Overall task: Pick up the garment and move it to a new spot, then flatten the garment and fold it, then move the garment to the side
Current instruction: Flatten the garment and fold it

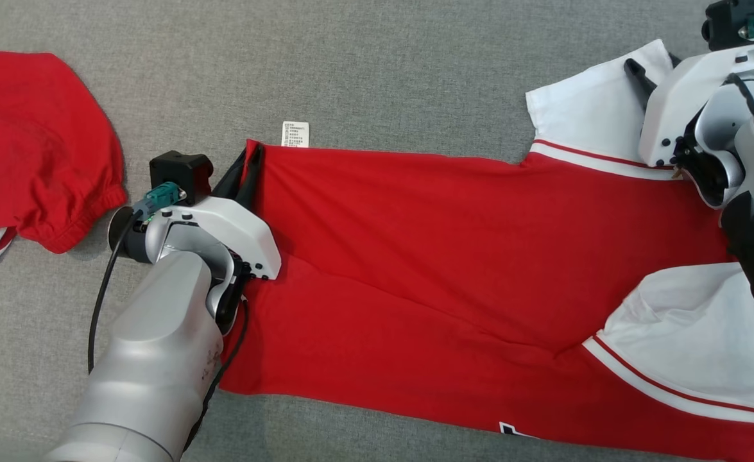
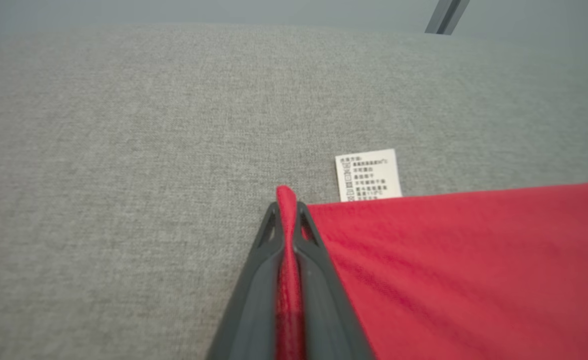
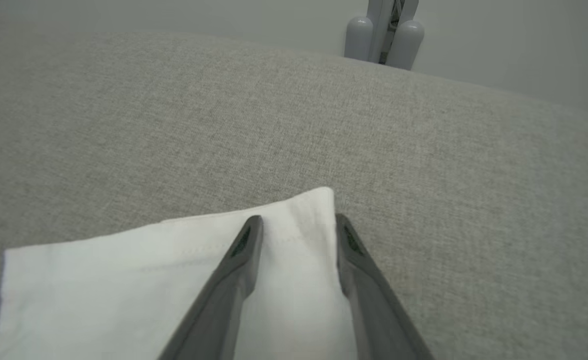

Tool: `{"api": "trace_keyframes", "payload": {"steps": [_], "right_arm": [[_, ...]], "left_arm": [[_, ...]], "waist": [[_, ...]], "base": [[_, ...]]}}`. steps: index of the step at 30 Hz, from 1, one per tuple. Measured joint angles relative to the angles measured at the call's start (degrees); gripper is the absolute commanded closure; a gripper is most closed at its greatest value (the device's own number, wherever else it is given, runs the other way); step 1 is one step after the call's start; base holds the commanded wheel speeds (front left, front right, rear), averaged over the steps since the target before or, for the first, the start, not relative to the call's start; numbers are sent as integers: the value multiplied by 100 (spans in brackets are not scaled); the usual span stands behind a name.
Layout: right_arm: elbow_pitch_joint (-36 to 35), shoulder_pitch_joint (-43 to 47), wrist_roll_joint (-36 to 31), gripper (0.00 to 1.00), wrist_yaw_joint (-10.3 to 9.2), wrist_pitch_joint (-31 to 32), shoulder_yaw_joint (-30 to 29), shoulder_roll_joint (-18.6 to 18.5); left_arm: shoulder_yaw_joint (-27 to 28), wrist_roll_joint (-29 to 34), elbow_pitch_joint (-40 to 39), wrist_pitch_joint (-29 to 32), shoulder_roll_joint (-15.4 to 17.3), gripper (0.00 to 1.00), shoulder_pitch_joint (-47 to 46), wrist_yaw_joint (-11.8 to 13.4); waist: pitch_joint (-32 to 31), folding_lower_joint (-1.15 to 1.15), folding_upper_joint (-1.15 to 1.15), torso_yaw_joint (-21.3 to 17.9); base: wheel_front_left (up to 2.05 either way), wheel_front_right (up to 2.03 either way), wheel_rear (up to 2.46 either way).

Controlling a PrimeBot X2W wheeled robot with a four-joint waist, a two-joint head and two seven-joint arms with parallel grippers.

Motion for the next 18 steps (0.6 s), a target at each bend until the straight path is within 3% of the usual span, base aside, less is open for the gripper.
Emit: {"api": "trace_keyframes", "payload": {"steps": [6, 12, 18], "right_arm": [[267, -86, -134, 100, 3, -704, 35, -104], [669, -333, -457, 100, 3, -1656, -131, -165], [720, -209, -489, 100, 3, -2117, -218, -25]], "left_arm": [[-165, -215, -26, -8, 9, 100, -13, 232], [102, -58, -578, 10, 82, 100, 17, 494], [344, 175, -983, 10, 219, 100, 302, 378]], "waist": [[-49, 0, 0, -33], [-172, 0, 0, -135], [-396, 0, 0, -298]], "base": [[0, 0, 0], [0, 0, 0], [0, 0, 0]]}}
